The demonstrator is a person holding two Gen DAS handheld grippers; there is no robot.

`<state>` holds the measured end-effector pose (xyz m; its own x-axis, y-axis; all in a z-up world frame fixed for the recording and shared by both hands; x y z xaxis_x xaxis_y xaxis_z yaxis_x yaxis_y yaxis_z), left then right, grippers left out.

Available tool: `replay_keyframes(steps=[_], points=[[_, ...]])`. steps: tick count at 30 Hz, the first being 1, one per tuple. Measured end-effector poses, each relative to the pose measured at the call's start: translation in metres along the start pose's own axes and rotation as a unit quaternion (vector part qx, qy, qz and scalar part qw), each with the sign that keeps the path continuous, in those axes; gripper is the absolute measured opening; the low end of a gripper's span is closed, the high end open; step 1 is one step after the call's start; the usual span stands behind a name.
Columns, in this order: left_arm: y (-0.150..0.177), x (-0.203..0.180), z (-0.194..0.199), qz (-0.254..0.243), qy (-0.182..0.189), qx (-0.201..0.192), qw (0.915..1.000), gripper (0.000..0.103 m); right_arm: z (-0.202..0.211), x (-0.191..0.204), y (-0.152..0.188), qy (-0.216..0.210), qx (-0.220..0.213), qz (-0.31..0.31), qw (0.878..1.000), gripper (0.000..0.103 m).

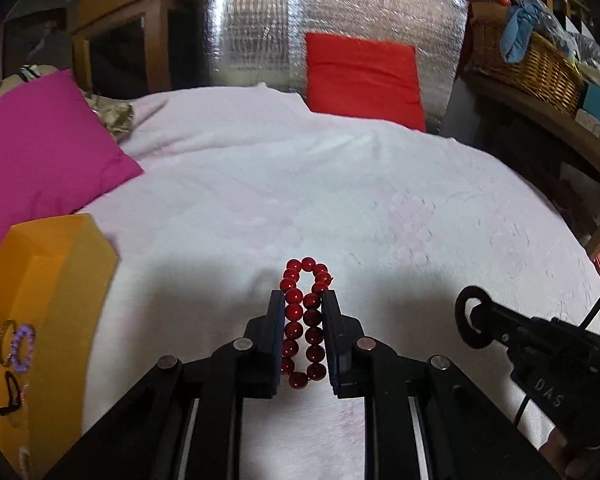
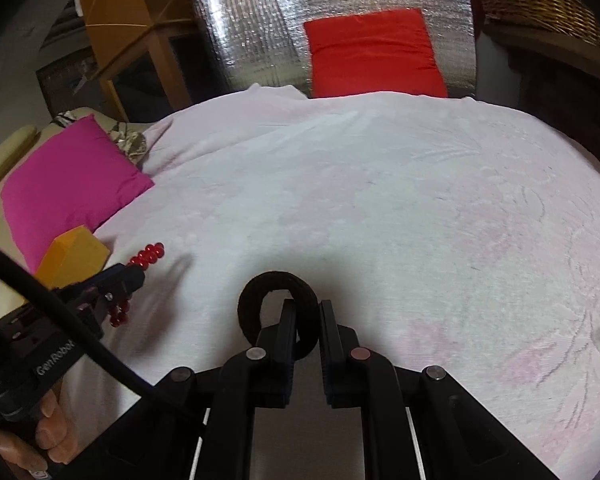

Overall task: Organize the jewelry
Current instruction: 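Carry the red bracelet with the left tool while the right tool carries the hair tie to the box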

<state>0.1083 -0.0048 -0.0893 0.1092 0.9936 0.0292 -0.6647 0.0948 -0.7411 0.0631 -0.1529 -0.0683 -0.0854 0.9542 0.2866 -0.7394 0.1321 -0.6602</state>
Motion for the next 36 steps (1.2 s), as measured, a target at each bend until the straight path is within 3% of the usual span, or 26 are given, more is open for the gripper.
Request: replay_keyframes(steps=[16,28,36], points=[[0.005,0.069,0.038,0.049,-0.052,-0.025,0.9971,0.019,-0.011,0.061,0.007,-0.04,-0.003,0.028,0.999,0.012],[0.023,0.132,0.094,0.091,-0.099,-0.04,0.9901,0.019,0.015,0.107,0.029,-0.075,-0.025,0.048,0.996,0.012],[0.019,0.192,0.149,0.114,-0.143,-0.072,0.9805,0.019,0.044,0.152,0.04,-0.108,-0.034,0.049,0.992,0.012]])
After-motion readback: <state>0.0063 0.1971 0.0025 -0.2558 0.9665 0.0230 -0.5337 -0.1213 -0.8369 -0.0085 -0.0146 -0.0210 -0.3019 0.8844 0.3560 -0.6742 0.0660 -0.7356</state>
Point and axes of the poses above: each gripper's, at about its wrist camera, not at the fingertips, and z roughly against the way its jaws point, x to its left, y to its underside, the point moved 10 cm from there along -z, roughly the way its jaws point, and after that the axes turned 9 degrees about -y, right-handed, at the moved point
